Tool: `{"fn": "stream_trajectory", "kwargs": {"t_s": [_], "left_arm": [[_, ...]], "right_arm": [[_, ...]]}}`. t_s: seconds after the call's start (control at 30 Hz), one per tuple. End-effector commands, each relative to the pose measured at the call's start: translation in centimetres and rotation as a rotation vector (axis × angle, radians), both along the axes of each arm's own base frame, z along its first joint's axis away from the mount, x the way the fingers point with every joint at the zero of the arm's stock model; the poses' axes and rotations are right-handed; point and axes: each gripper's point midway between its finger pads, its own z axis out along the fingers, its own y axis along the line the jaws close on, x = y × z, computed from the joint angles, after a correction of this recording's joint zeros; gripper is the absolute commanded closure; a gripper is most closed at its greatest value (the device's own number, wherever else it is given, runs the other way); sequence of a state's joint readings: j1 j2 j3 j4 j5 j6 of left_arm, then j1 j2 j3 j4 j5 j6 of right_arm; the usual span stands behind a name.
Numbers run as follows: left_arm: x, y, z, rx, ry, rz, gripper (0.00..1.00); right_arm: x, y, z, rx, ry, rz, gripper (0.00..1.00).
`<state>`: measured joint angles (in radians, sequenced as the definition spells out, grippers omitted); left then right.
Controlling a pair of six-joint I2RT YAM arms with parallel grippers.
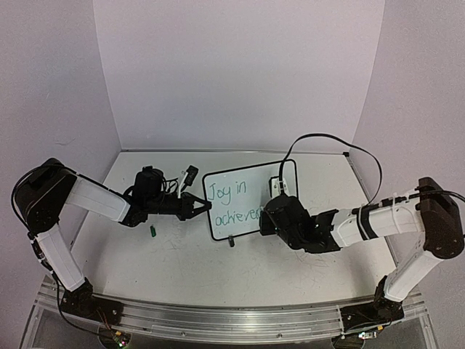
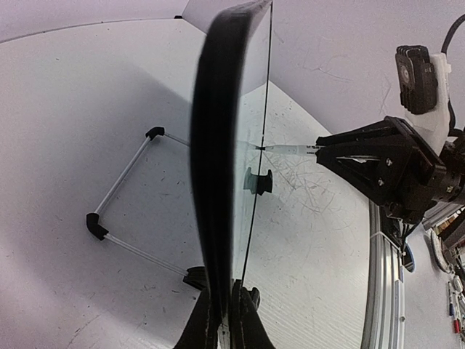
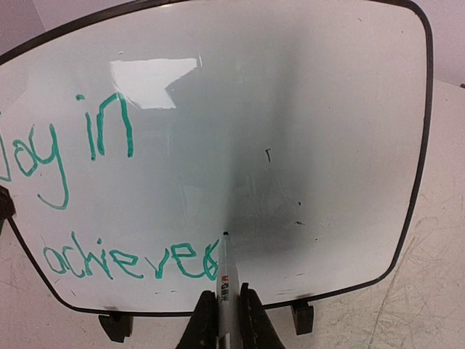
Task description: Write a sentence on the whiteboard
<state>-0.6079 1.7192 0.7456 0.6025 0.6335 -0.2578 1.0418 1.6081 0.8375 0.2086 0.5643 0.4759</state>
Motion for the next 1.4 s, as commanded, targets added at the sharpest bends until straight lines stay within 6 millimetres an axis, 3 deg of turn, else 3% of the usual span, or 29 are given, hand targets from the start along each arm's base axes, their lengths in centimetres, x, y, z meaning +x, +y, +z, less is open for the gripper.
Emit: {"fn": "stream_trajectory", "kwargs": {"t_s": [0.0, 0.73, 1.1, 1.37], "left_arm": [[0.7, 0.1, 1.3, 0.005, -0.068, 0.018, 1.0], [0.7, 0.0, 1.3, 0.006, -0.065, 0.016, 1.0], [0.7, -0.1, 1.3, 0.006, -0.066, 0.014, 1.0], [0.7, -0.2, 1.2, 0.008, -0.062, 0.009, 1.0]], "right_arm": [[0.2, -0.1, 0.2, 0.03, 0.0, -0.018, 1.0], [-0.8, -0.6, -4.2, 0.006, 0.084, -0.016, 1.0], [-0.7, -0.7, -3.6, 0.011, 0.072, -0.018, 1.0], [0.3, 0.1, 0.3, 0.044, -0.005, -0.018, 1.0]]}}
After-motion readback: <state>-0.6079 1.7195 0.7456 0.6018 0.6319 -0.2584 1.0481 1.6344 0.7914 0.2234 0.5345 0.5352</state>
